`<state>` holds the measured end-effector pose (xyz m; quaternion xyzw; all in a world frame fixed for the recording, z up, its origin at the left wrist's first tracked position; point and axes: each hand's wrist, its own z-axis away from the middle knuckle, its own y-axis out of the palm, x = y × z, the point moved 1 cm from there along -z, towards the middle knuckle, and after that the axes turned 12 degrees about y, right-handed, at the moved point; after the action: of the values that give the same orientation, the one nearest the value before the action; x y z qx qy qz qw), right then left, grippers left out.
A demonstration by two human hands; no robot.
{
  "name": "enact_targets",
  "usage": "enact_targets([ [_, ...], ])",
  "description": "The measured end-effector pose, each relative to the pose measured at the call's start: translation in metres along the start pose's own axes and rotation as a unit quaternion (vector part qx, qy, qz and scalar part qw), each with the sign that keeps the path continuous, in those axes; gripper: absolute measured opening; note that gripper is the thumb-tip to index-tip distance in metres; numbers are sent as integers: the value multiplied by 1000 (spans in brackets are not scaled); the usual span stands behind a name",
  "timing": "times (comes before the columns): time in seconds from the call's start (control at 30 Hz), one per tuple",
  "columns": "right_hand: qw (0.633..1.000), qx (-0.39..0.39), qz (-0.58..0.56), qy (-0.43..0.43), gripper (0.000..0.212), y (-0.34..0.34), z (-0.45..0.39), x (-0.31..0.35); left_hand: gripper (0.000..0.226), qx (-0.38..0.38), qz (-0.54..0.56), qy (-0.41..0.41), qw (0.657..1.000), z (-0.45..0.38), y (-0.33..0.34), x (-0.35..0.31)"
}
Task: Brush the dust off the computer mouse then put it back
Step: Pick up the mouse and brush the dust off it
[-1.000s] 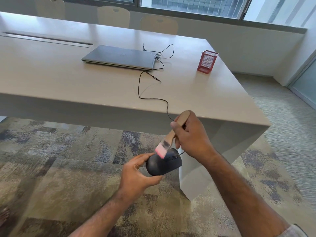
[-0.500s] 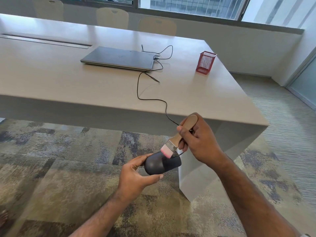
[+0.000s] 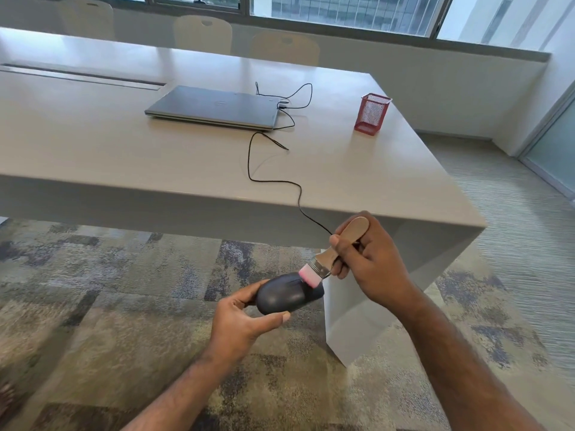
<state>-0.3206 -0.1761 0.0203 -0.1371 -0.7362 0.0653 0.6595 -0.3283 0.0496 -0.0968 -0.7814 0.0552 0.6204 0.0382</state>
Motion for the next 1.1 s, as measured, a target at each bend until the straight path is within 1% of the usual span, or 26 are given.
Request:
enact_targets([
  [0.07, 999, 2, -38, -4, 9, 6, 4, 1, 61, -2, 11, -6, 1000, -1, 1, 0],
  [0.13, 997, 26, -69, 1, 11, 16, 9, -1, 65, -5, 20, -12, 1000, -2, 3, 1],
  [0.2, 997, 40, -62, 3, 12, 22, 13, -5, 70, -7, 34, -17, 999, -4, 3, 1],
  [0.27, 998, 24, -58, 14, 12, 21, 14, -9, 70, -10, 44, -18, 999, -5, 2, 1],
  [0.43, 998, -46, -31, 24, 13, 2, 9, -15, 60, -18, 28, -13, 999, -4, -2, 0],
  [0.57, 997, -64, -20, 35, 16, -7, 6, -14, 62, -4, 7, 0, 1000, -3, -3, -2],
  [0.67, 999, -31, -31, 29, 13, -11, 6, -4, 63, 6, 1, 9, 1000, -3, -2, -3],
  [0.77, 997, 42, -59, 16, 11, -8, 8, 10, 65, 13, -10, 7, 1000, -3, -2, -4],
  [0.83, 995, 88, -39, 13, 12, -3, 11, 16, 67, 19, -18, 3, 1000, -3, -2, -5],
  [0.9, 995, 103, 12, 10, 14, 0, 13, 18, 70, 27, -22, 1, 999, -2, -2, -5],
  [0.97, 995, 87, 53, 11, 14, -1, 14, 18, 72, 30, -20, 1, 999, -2, -3, -5],
  [1.1, 994, 40, 98, 27, 15, -10, 11, 15, 64, 25, -20, 1, 999, -1, -4, -4],
])
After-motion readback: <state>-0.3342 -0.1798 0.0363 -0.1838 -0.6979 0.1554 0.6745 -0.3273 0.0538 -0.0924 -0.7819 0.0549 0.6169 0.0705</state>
